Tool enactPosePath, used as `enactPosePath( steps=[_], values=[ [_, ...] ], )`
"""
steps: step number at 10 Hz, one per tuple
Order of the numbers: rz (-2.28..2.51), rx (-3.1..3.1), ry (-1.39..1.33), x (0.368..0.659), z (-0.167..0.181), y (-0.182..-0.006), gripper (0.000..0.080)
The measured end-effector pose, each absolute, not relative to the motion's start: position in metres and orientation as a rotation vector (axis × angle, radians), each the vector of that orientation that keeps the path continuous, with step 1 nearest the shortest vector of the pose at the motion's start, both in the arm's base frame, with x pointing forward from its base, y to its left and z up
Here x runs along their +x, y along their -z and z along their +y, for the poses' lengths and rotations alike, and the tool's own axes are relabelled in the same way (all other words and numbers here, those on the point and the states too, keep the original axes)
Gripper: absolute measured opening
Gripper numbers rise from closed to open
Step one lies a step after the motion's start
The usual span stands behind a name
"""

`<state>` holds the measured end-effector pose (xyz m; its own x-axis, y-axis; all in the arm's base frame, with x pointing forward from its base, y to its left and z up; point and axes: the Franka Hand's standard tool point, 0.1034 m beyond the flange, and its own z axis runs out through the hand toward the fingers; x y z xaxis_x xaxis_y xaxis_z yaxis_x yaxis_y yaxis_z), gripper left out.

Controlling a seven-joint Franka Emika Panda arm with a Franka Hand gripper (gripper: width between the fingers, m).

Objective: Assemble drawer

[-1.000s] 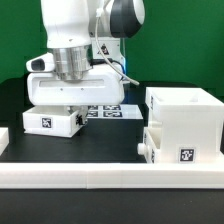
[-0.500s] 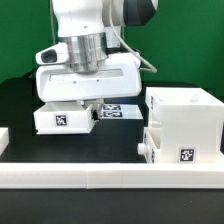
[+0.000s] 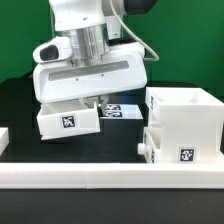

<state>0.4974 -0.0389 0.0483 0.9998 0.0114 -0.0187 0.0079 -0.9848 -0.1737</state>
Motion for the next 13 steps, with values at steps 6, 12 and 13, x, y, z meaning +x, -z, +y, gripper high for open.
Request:
enactPosePath(
  steps=[6,12,13],
  values=[
    [-1.087,-2.796,0.04,0.512,-0.049,-0.056,0.0044],
    [-1.824,-2.448,0.061,0.513,-0.052,-0.052,0.0044],
    [-1.97,-2.353,0.05,0.514,-0.052,-0.052,0.0044]
  ],
)
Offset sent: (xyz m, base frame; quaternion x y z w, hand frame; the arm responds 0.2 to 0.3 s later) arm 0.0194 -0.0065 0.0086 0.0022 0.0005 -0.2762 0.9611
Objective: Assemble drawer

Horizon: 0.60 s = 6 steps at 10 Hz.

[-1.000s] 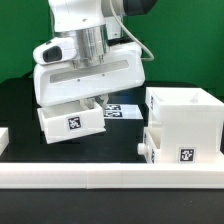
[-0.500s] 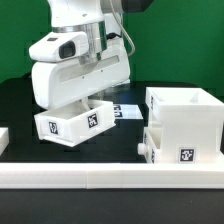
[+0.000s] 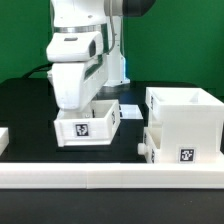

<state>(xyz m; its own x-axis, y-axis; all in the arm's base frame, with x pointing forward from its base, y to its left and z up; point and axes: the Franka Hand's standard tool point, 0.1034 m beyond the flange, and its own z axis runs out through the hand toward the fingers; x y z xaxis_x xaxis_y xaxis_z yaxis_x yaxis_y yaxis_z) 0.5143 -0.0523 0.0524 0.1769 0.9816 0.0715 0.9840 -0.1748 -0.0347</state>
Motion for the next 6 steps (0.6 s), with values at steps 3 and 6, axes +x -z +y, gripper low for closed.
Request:
enactPosePath(
  steps=[3,6],
  values=[
    [-2.144,-2.216,0.032,0.5138,-0.0548,-0.0514,0.0044],
    [-2.214,-2.161,0.041,0.5165,-0.0553,-0.0511,0.0044]
  ],
)
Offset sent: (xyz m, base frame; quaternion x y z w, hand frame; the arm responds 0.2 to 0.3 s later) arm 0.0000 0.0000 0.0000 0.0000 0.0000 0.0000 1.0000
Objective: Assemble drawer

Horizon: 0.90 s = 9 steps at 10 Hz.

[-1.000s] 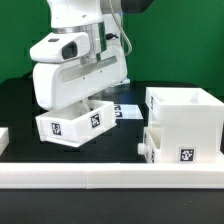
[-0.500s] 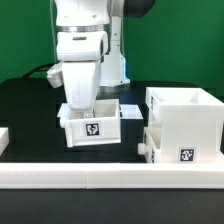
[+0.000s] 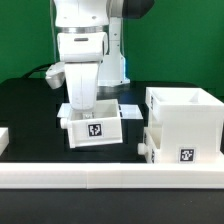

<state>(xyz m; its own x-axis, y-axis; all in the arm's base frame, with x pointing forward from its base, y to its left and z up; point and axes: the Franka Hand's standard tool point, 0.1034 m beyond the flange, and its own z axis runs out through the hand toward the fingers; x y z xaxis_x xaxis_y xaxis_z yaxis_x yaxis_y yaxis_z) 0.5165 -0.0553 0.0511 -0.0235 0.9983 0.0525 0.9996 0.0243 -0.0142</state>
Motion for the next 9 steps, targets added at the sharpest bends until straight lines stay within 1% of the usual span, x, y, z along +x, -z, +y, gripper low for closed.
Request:
enactPosePath(
  steps=[3,7,9],
  values=[
    [-2.275,-2.125,0.034,0.527,-0.046,-0.052,0.0044],
    [-2.274,-2.13,0.05,0.523,-0.053,-0.048,0.0044],
    [-2.266,-2.082,0.093,0.521,-0.07,-0.048,0.0044]
  ],
)
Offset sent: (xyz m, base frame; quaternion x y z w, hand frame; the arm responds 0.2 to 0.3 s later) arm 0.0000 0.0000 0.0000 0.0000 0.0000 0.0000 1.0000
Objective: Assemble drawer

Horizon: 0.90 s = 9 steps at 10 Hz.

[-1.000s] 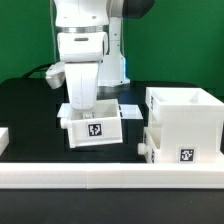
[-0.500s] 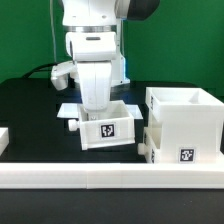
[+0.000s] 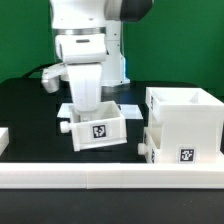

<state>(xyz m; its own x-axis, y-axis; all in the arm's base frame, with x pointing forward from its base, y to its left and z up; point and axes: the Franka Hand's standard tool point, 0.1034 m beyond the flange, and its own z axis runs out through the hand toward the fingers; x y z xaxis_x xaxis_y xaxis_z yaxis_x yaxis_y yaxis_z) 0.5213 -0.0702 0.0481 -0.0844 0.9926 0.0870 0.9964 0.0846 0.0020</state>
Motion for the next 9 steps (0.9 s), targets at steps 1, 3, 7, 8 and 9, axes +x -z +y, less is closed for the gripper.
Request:
enactPosePath(
  steps=[1,3,7,8,9],
  values=[
    [-2.253,-2.082,0.105,0.5204,-0.0746,-0.0473,0.0044],
    [-2.241,-2.081,0.1,0.5179,-0.0802,-0.0455,0.0044],
    [-2.234,-2.099,0.075,0.518,-0.076,-0.0444,0.0044],
    [-2.219,-2.122,0.065,0.518,-0.0769,-0.0448,0.0044],
    [-2.237,-2.153,0.018,0.5206,-0.0707,-0.0471,0.0044]
  ],
)
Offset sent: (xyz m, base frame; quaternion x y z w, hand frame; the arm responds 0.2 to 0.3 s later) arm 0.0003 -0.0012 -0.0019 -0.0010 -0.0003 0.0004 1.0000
